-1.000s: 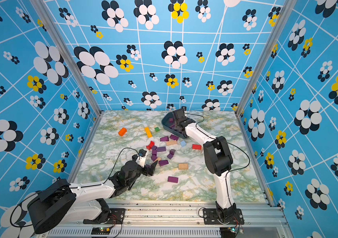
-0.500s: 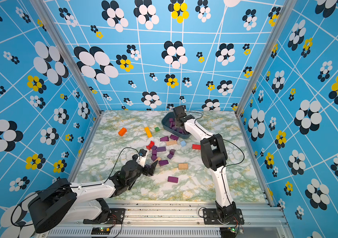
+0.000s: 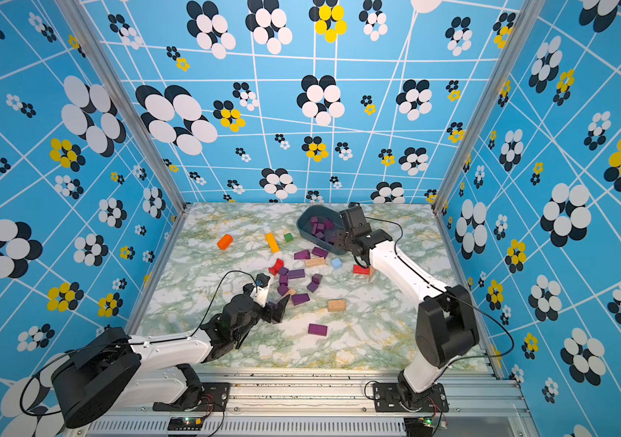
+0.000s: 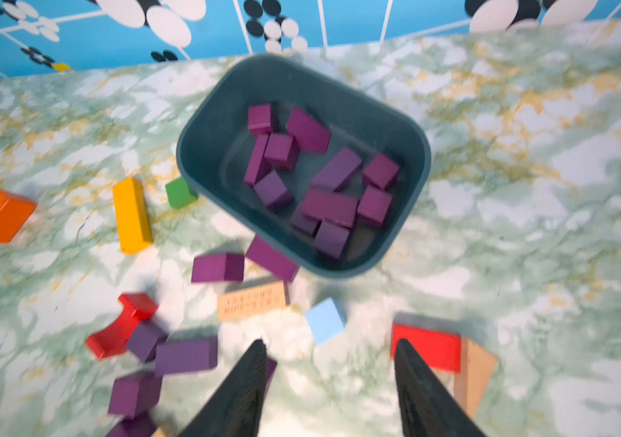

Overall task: Pick purple bricks into the storage bin
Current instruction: Place the building block in the storage box, then pick up the building block from the center of the board.

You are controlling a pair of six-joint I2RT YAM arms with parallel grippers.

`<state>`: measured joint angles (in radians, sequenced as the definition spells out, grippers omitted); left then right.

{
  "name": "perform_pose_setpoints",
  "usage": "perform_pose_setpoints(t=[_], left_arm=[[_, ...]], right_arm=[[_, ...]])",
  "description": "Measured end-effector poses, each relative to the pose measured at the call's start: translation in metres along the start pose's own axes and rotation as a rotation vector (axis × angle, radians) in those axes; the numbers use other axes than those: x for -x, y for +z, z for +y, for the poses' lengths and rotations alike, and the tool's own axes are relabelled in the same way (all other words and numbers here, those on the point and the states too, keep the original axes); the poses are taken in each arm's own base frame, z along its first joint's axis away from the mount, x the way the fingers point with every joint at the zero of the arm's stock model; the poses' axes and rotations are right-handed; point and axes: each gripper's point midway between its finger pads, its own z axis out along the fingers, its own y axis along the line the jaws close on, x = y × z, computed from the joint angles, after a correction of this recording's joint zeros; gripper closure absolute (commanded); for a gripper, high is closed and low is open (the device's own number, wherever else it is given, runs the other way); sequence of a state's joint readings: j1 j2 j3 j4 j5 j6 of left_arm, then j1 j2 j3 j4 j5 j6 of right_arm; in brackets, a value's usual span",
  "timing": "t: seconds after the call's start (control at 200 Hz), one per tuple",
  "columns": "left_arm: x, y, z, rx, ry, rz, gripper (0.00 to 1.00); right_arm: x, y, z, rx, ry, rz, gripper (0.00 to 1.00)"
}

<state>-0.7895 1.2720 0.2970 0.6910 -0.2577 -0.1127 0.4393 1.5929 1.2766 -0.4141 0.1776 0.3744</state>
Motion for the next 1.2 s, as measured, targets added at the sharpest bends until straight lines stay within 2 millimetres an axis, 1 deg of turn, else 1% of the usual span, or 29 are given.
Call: perform_pose_setpoints(t=[0.165,0.25,0.365,0.44,0.545,0.615,0.73,0.775,0.815,0.909,0.964,1.024,1.199], left_arm=[[-0.004,0.000,0.003,0.012,0.004,0.018,0.00],[-0.007,0.000,0.004,0.016,0.006,0.027,0.01],[-0.005,0.001,0.004,0.018,0.008,0.030,0.00],[-0.001,0.002,0.002,0.015,0.016,0.031,0.01],[0.004,0.005,0.001,0.013,0.037,0.037,0.00],[0.008,0.007,0.003,0.020,0.040,0.046,0.01],[0.014,0.018,0.011,0.039,0.029,0.100,0.00],[0.019,0.024,0.014,0.041,0.019,0.127,0.01],[0.026,0.031,0.015,0.040,0.010,0.148,0.00],[0.041,0.046,0.015,0.026,-0.014,0.177,0.01],[0.047,0.054,0.013,0.011,-0.021,0.189,0.01],[0.048,0.062,0.007,-0.015,-0.028,0.212,0.01],[0.035,0.085,-0.015,-0.107,-0.050,0.306,0.01]], right_arm=[[-0.069,-0.007,-0.014,0.031,-0.021,0.115,0.42],[-0.095,-0.008,-0.022,0.030,-0.026,0.159,0.42],[-0.121,-0.012,-0.029,0.038,-0.025,0.193,0.38],[-0.133,-0.011,-0.030,0.061,-0.022,0.188,0.35],[-0.149,-0.007,-0.032,0.081,-0.020,0.194,0.34],[-0.153,-0.005,-0.030,0.099,-0.027,0.197,0.33],[-0.146,-0.005,-0.023,0.133,-0.045,0.165,0.28],[-0.143,-0.006,-0.022,0.144,-0.055,0.148,0.24],[-0.141,-0.008,-0.020,0.156,-0.065,0.132,0.18],[-0.142,-0.013,-0.018,0.189,-0.078,0.104,0.08],[-0.144,-0.017,-0.016,0.212,-0.087,0.090,0.05],[-0.145,-0.021,-0.014,0.237,-0.097,0.071,0.02],[-0.146,-0.035,-0.012,0.293,-0.083,-0.012,0.01]])
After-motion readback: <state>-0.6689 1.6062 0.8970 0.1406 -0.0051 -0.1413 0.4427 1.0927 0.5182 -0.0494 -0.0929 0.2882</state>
